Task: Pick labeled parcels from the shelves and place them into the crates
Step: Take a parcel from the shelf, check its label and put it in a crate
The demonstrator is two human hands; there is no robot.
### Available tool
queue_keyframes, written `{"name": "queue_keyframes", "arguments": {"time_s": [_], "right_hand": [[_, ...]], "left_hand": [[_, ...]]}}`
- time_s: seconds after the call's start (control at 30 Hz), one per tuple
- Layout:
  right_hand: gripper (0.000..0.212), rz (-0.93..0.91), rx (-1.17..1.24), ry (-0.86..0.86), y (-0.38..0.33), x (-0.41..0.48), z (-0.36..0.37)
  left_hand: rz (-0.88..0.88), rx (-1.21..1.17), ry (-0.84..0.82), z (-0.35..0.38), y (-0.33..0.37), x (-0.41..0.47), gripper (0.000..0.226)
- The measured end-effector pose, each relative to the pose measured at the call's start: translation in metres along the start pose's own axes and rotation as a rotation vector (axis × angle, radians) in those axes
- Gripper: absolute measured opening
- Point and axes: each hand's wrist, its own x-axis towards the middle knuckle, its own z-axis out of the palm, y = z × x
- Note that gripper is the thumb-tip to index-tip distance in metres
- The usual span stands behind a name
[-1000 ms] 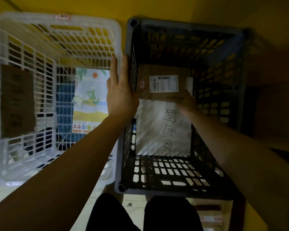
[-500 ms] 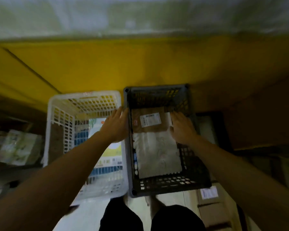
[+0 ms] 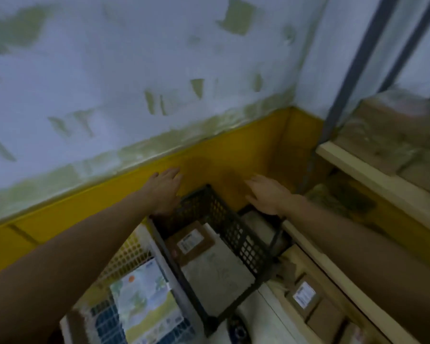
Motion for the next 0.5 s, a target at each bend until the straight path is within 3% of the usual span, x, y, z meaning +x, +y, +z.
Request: {"name": "queue_keyframes", "arguments": {"time_s": [0.23,0.5], "right_hand": [[0.053,0.182,0.015,0.256,0.053,-0.191,-0.05],[0.054,0.614,-0.136,0.399,0.095,-0.512,-0.06]], "left_hand": [[0.363,0.17,0.192,-0.114,0.121,-0.008,0.084],[0.844,0.122,0.386,-0.199,0.379,-0.081,0.079]]}}
